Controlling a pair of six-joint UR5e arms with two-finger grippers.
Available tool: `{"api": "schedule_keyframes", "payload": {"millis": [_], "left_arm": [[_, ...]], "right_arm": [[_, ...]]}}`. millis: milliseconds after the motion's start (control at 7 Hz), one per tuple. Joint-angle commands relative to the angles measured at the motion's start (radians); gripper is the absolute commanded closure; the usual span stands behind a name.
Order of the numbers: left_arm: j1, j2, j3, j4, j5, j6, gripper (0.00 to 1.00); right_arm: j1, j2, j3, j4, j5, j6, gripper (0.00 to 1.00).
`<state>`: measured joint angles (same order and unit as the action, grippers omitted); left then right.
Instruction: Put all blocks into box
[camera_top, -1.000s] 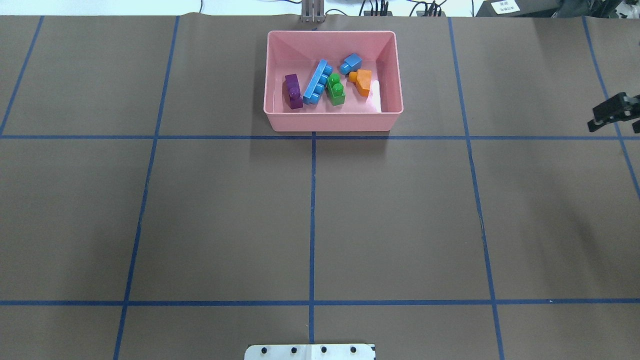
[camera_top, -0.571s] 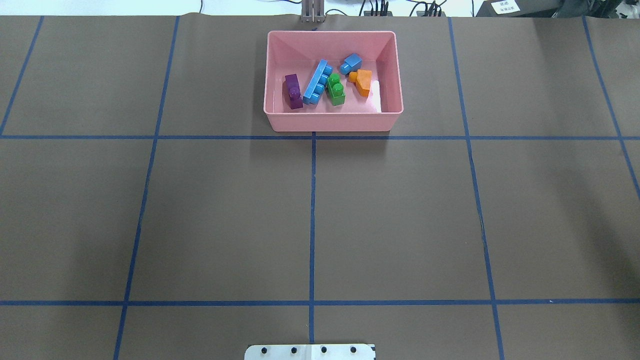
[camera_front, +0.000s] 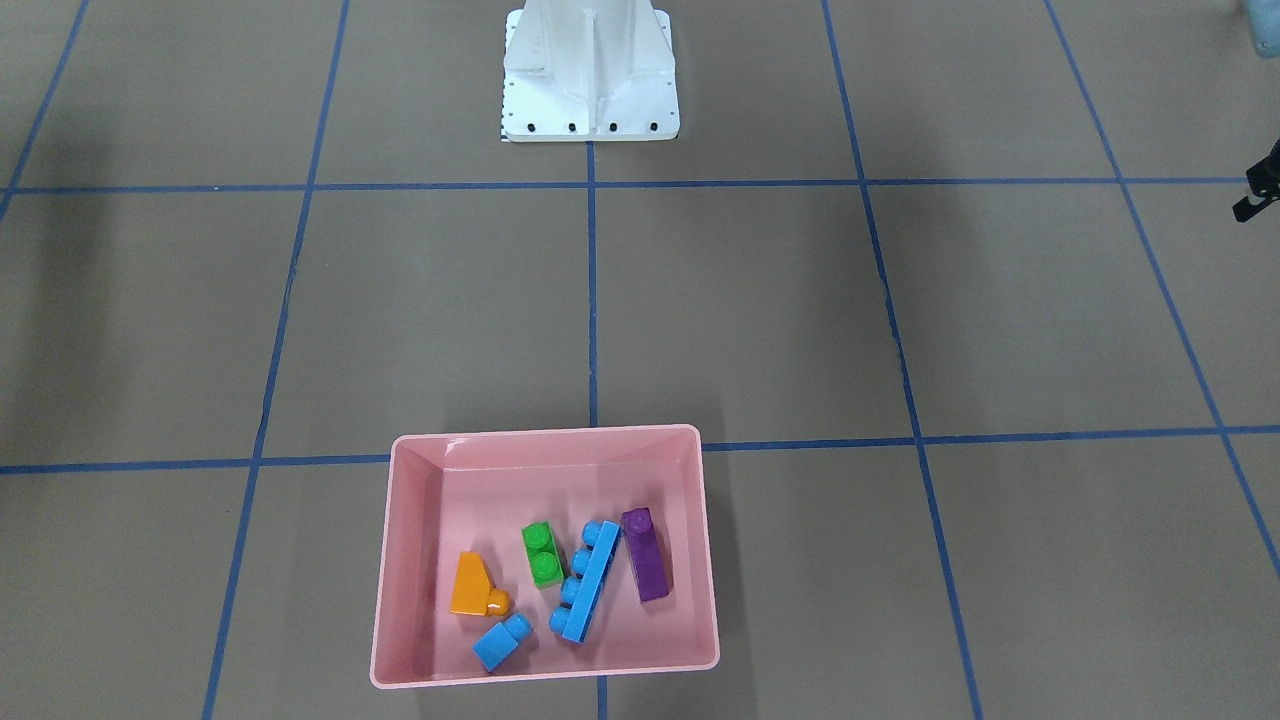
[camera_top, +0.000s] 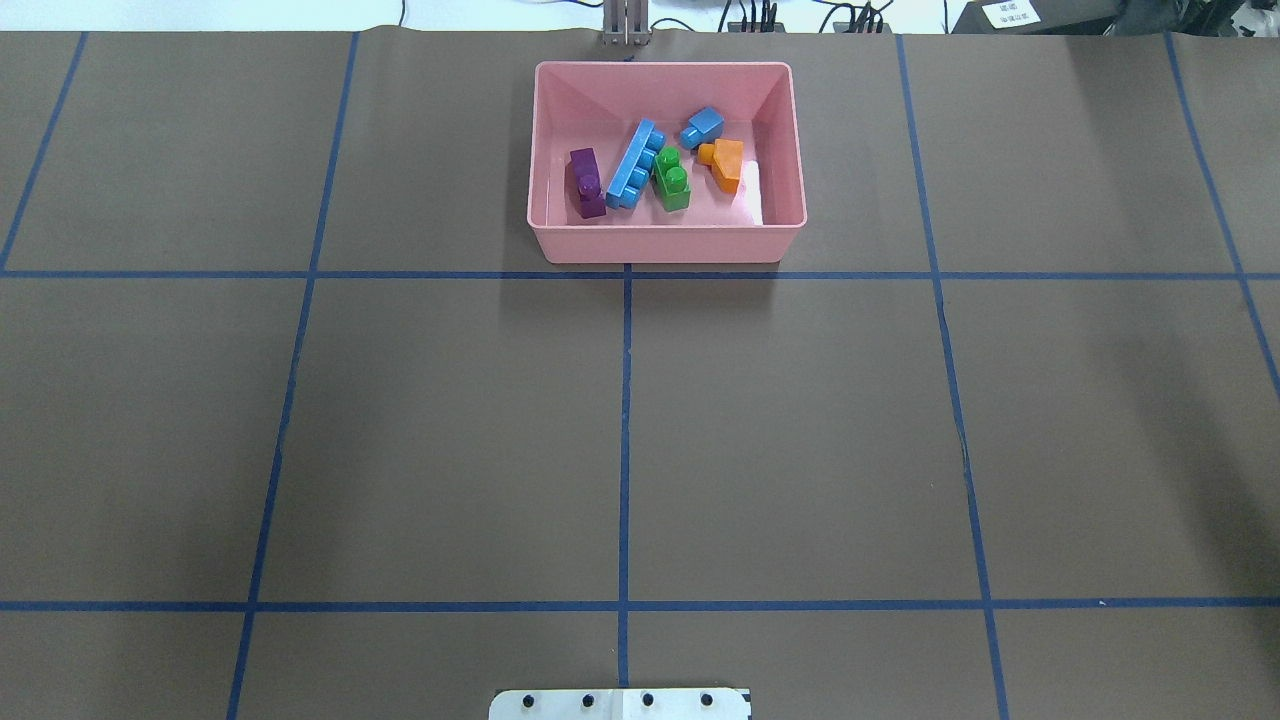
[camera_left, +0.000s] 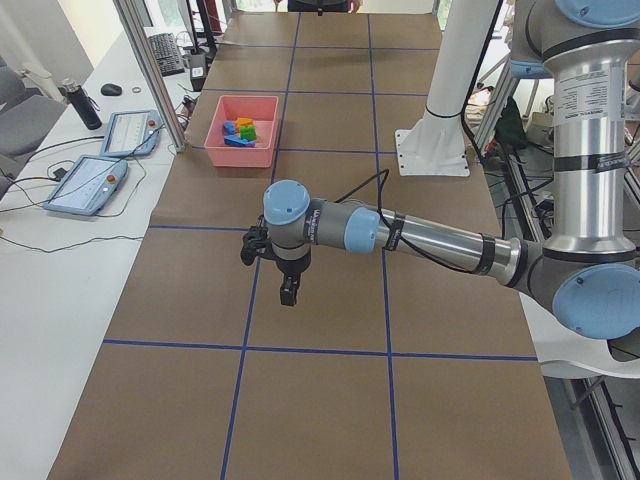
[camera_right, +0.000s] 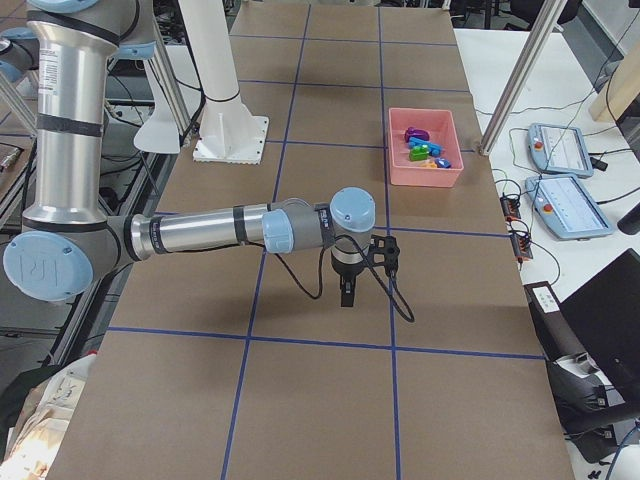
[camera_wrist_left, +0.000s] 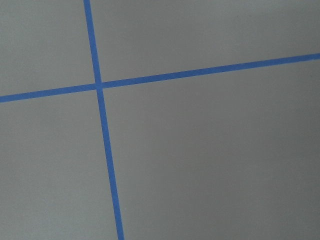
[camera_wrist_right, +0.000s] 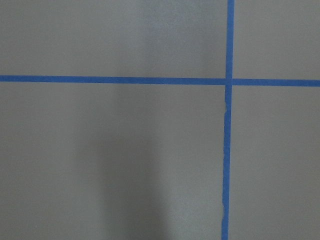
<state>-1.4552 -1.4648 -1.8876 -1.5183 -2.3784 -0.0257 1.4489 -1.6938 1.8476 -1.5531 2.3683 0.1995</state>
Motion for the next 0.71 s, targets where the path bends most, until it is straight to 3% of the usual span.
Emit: {"api": "schedule_keyframes", "payload": {"millis": [0, 571], "left_arm": [[-0.010, -0.002, 0.024, 0.000, 0.004, 0.023, 0.00], [-0.007, -0.023, 0.044, -0.005, -0.001, 0.020, 0.00]], "right_arm": [[0.002, -0.003, 0.010, 0.001, 0.002, 0.001, 0.00], [0.025, -0.009, 0.010, -0.004, -0.009, -0.043, 0.00]]}}
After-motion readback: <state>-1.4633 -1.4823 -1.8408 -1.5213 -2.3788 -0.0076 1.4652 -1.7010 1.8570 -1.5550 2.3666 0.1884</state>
